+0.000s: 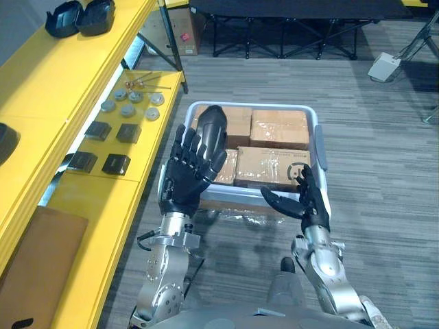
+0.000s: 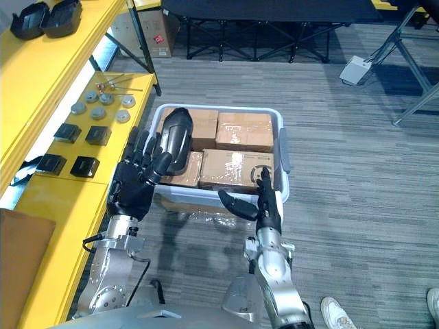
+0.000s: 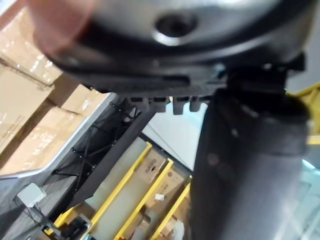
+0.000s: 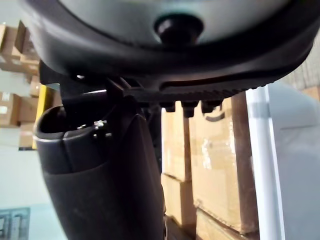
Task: Walk over and take three plastic housings, then place them on the shelf
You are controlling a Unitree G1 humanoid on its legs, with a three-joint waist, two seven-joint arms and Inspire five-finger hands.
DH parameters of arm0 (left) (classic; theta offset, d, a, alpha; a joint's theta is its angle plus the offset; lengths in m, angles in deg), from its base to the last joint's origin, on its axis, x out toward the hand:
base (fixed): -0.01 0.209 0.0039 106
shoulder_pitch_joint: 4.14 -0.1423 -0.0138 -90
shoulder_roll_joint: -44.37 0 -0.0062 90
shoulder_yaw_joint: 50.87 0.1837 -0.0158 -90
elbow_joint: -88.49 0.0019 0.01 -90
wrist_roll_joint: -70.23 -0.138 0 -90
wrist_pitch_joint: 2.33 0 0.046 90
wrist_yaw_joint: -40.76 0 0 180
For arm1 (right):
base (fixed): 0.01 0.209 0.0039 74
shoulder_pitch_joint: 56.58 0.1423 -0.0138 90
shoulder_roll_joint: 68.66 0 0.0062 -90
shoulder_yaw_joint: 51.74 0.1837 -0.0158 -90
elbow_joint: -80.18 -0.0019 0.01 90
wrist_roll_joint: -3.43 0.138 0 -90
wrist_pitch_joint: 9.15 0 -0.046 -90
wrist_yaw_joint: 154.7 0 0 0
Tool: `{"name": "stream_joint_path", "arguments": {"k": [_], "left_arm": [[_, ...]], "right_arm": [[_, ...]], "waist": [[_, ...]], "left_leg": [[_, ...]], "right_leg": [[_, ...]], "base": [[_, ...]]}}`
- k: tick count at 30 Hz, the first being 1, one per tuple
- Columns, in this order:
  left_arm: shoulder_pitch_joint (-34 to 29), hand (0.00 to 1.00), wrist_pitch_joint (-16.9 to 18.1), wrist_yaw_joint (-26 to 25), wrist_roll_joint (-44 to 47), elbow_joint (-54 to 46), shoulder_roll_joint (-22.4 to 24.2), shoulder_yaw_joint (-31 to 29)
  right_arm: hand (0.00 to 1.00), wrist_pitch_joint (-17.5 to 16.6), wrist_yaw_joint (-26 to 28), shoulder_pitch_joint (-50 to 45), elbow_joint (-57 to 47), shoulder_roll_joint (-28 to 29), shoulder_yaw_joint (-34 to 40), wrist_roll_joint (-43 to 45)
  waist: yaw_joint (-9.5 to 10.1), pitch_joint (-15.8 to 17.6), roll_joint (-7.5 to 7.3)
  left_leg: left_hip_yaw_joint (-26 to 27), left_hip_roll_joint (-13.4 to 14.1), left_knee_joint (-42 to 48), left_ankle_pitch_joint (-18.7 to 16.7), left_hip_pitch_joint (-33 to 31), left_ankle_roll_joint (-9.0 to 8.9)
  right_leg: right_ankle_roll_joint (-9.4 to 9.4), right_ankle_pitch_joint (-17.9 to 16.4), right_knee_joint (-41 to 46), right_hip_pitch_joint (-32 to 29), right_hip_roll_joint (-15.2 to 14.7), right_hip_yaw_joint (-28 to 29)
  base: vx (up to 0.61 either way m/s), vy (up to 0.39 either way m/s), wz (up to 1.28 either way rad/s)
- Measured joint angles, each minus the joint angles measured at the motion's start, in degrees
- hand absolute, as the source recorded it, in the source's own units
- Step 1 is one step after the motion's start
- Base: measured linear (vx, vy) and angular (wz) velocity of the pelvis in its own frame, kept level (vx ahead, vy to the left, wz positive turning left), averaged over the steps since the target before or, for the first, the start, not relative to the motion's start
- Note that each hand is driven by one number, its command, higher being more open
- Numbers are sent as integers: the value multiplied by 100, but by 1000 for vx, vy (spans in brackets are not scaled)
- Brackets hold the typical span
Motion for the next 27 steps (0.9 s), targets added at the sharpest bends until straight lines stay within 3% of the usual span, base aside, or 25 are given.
{"name": "stream_joint_path", "arguments": {"k": [1, 3, 7, 12, 17, 22, 27], "left_arm": [[99, 100, 1, 57, -43, -6, -106, 10], [281, 100, -8, 56, -282, -4, -189, 19], [580, 100, -121, 111, -396, -5, -127, 107], [708, 100, -228, 147, -389, 56, -125, 254], [924, 100, -244, 256, -370, 634, -125, 308], [940, 100, -346, 260, -220, 953, -115, 334], [977, 100, -360, 291, 19, 1274, -59, 492]], "right_arm": [[100, -18, -90, 294, 241, 46, 82, -1], [100, -28, -233, 905, 619, 63, 254, -21], [100, -26, -701, 2651, 1587, -228, 592, -23], [100, -1, -1074, 3853, 2102, -740, 742, -15], [100, 152, -1002, 4661, 2935, -1084, 762, 11], [100, 335, -788, 5381, 3429, -1494, 586, 11], [100, 537, -464, 5738, 3965, -1782, 525, 29]], "waist": [[93, 68, -58], [135, 285, -32], [215, 774, 158], [468, 970, 183], [688, 1103, 242], [821, 1364, 462], [943, 1382, 496]], "left_leg": [[-1, -48, 110, -62, -165, 29], [-182, -54, 273, -42, -454, 54], [-494, -45, 317, 218, -837, -55], [-691, -68, 43, 481, -1081, -82], [-909, -94, 42, 552, -1235, -95], [-1067, -147, 40, 632, -1376, -83], [-1164, -162, 41, 686, -1444, -88]], "right_leg": [[-7, 37, -233, 18, -45, -140], [-9, 164, -420, 8, -24, -229], [-26, 396, -565, -99, 38, -473], [-76, 443, -564, -287, 56, -672], [-77, 442, -548, -277, 51, -864], [-77, 434, -504, -298, 8, -1019], [-120, 322, -197, -431, -41, -1080]], "base": [[-140, 71, 10], [-109, 23, 27], [-89, -34, 29], [-13, -30, 23], [-9, -3, 20], [-28, -2, 16], [-13, -5, 9]]}}
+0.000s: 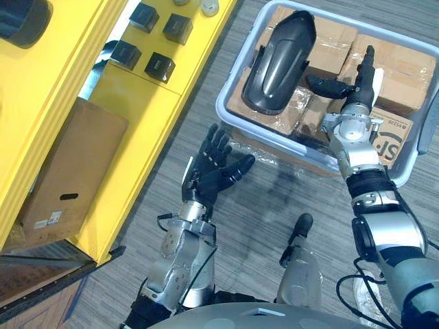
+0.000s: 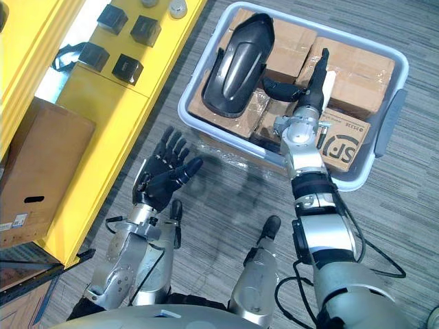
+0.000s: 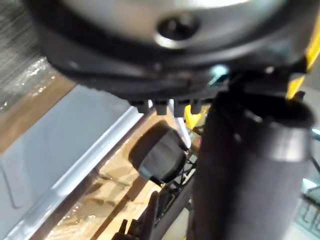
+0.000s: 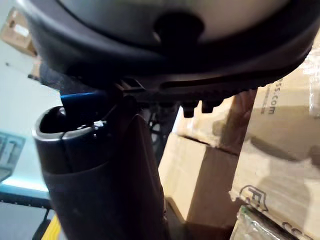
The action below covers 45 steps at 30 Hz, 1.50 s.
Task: Walk over and take three plastic housings, then place them on the shelf
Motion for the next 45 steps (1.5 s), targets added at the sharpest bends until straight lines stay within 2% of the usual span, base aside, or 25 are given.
{"name": "stream_joint_path", "arguments": {"k": [6, 15, 16, 21, 25, 31, 35, 45], "left_arm": [[17, 100, 1, 11, 37, 129, 117, 209], [26, 100, 5, -38, 44, 477, 164, 323], [27, 100, 5, -41, 52, 478, 164, 324], [25, 100, 6, -56, 70, 517, 164, 338], [25, 100, 17, -93, 72, 535, 161, 463], [-20, 100, 26, -235, 74, 694, 174, 570], [-20, 100, 174, -271, 83, 708, 165, 565], [-57, 100, 389, -301, 118, 739, 159, 526]], "right_arm": [[100, 321, 207, 687, 477, -336, -399, 5], [100, 726, 650, 962, 751, -570, -793, -9], [0, 768, 697, 997, 752, -600, -829, -11], [0, 1072, 864, 1092, 798, -683, -975, -197], [0, 1456, 887, 1284, 967, -945, -1139, -396], [0, 1882, 684, 1318, 1099, -909, -1503, -1176], [0, 2088, 600, 1351, 1144, -909, -1518, -1208], [0, 2111, 484, 1450, 1129, -1043, -1626, -1429]], "waist": [[40, 170, 152], [59, 168, 160], [62, 167, 160], [49, 162, 170], [56, 154, 181], [134, 125, 232], [167, 123, 235], [146, 106, 262]], "left_leg": [[-71, -51, -83, 163, -111, 12], [-142, -81, -253, 354, -93, 8], [-145, -84, -307, 393, -88, 9], [-170, -87, -407, 493, -69, 3], [-183, -87, -480, 552, -45, 1], [-183, -87, -628, 643, 21, -11], [-183, -87, -740, 712, 30, -19], [-137, -87, -907, 777, 91, -40]], "right_leg": [[-7, -94, 209, -177, -75, -76], [-37, -116, 359, -241, -118, -120], [-39, -117, 366, -256, -121, -122], [-43, -118, 384, -267, -124, -144], [-46, -118, 402, -266, -126, -163], [-58, -124, 415, -267, -126, -173], [-61, -121, 400, -291, -127, -193], [-67, -113, 381, -352, -126, -157]], "base": [[-53, -17, 8], [-45, -18, 5], [-56, -26, 3], [-29, -14, 3], [-7, -3, 1], [0, 0, 0], [-3, -5, 2], [2, -4, -2]]}}
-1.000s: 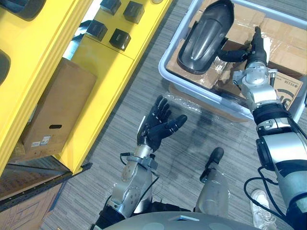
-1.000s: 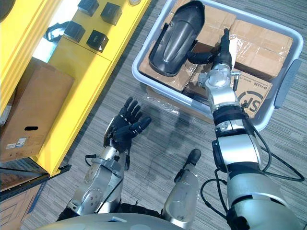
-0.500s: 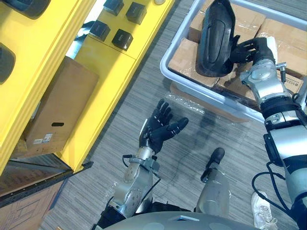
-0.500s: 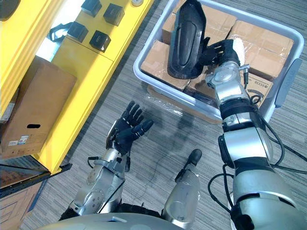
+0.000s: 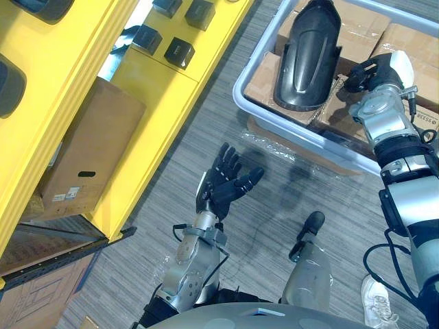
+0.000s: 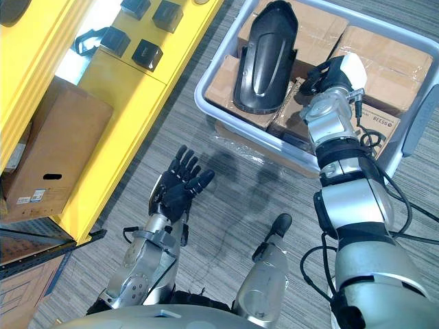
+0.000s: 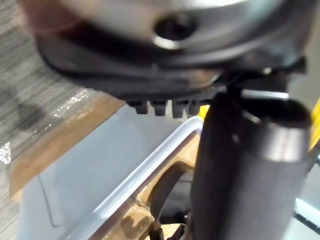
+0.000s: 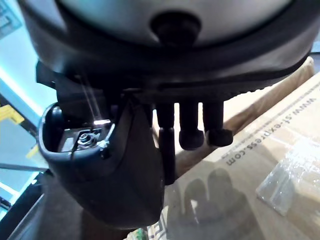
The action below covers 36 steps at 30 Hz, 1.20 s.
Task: Walk over and take three plastic housings, then place them on the shelf
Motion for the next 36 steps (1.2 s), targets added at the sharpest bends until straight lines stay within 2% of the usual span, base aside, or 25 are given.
{"name": "stream_joint_path", "arguments": {"k": [3, 4, 8, 10, 16, 19, 23, 26, 36], "left_arm": [[-67, 100, 111, 68, -6, -29, -1, -37], [-97, 100, 139, 69, -3, -86, -4, -63], [-128, 100, 139, 74, 144, -403, -34, -115], [-141, 100, 146, 82, 202, -635, -81, -158], [-140, 100, 140, 94, 199, -692, -110, -276], [-139, 100, 140, 94, 199, -688, -142, -281], [-121, 100, 140, 55, 170, -633, -152, -244], [-20, 100, 141, -1, 164, -428, -143, -193], [107, 100, 146, -261, 154, -138, -95, -94]], "right_arm": [[0, -58, -92, 9, -83, -26, 0, -325], [100, -69, -131, 7, -237, -69, 0, -457], [100, -197, -377, 2, -788, -389, 4, -639], [100, -381, -779, -2, -1288, -493, 106, -601], [100, -969, -1550, -188, -2585, -420, 379, -608], [100, -1163, -1643, -379, -2958, -178, 475, -607], [100, -1164, -1550, -776, -2958, 293, 474, -606], [100, -1112, -1454, -813, -2590, 539, 470, -603], [100, -884, -1243, -831, -1840, 717, 459, -600]], "waist": [[-53, -7, 10], [-111, -7, 10], [-188, -6, 9], [-255, -5, 7], [-278, 0, -1], [-279, 7, -27], [-236, 15, -43], [-152, 15, -43], [12, 14, -42]], "left_leg": [[53, 1, -19, 3, 54, 0], [54, 2, -20, 3, 56, 0], [95, 15, -37, 0, 134, -2], [102, 57, -33, -14, 155, -21], [201, 182, -28, -46, 194, -59], [252, 183, -12, -79, 224, -58], [271, 183, 6, -104, 224, -50], [277, 182, 9, -103, 179, -50], [185, 138, 53, -94, -36, -36]], "right_leg": [[0, 0, 0, 3, 0, 52], [-1, 1, -1, 4, 0, 53], [-11, 20, -37, 60, 15, 80], [-28, 33, -62, 85, 59, 91], [-65, 84, -165, 71, 205, 195], [-65, 84, -165, 67, 205, 244], [-65, 84, -164, 56, 205, 260], [-65, 84, -144, -11, 205, 273], [-62, 80, -115, -142, 159, 210]], "base": [[3, -8, -6], [0, 0, 0], [-13, -12, -5], [-8, -15, -6], [2, -25, -13], [7, -3, -8], [1, -1, -2], [0, 0, 0], [-4, -2, 4]]}}
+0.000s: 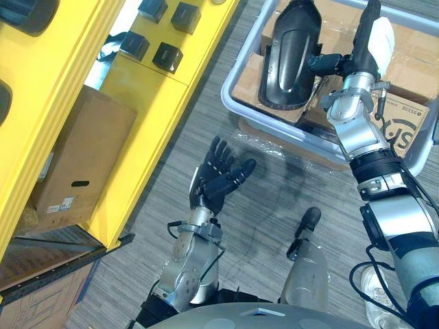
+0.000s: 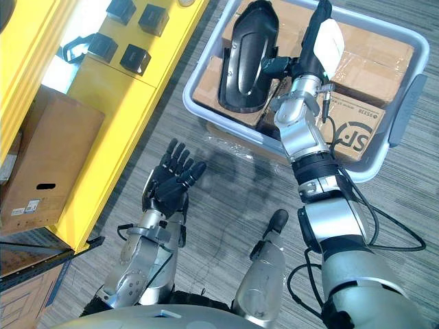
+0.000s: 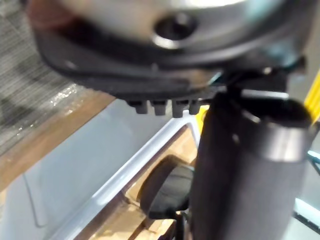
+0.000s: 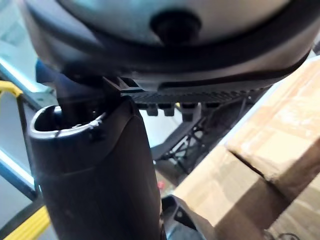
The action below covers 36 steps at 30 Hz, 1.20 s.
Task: Walk over and take three plastic housings, then place them on the shelf
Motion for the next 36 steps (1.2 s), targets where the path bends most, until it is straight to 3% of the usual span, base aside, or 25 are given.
{"name": "stream_joint_path", "arguments": {"k": [9, 10, 14, 21, 26, 36], "left_arm": [[221, 100, 0, -45, 4, 236, 114, 5], [259, 100, 0, -45, 3, 288, 150, 6], [344, 100, -17, -46, 21, 352, 248, 5], [434, 100, -38, -41, 27, 351, 251, -18], [379, 100, -43, 11, 27, 311, 245, -93], [-148, 100, -190, 322, 16, -596, -32, -487]], "right_arm": [[100, 115, 551, 78, 963, -11, -124, 117], [0, 133, 645, 167, 1056, -42, -137, 190], [0, 255, 1022, 372, 1229, -313, -349, 445], [0, 618, 1497, 707, 1629, -936, -740, 160], [0, 856, 1546, 825, 1950, -969, -1043, 46], [0, 999, 1674, 821, 2068, -903, -560, 681]], "waist": [[36, -9, 16], [38, -16, 33], [44, -40, 81], [121, -89, 154], [174, -136, 222], [104, -125, 201]], "left_leg": [[-103, -40, 68, 22, -168, 25], [-107, -47, 68, 24, -171, 30], [-193, -90, 56, 43, -257, 61], [-271, -122, 38, 80, -262, 77], [-326, -126, -54, 174, -198, 37], [-321, -128, -557, 386, 351, 84]], "right_leg": [[2, -2, 43, -75, -44, -97], [3, -3, 46, -77, -52, -101], [4, -6, 81, -115, -95, -174], [3, -12, 99, -65, -127, -257], [-7, -26, 103, 16, -129, -333], [-22, -133, 191, 326, -154, -385]], "base": [[-16, -7, 6], [-36, -12, 6], [-35, -10, 10], [-23, -15, 6], [17, -21, 8], [-18, -12, 2]]}}
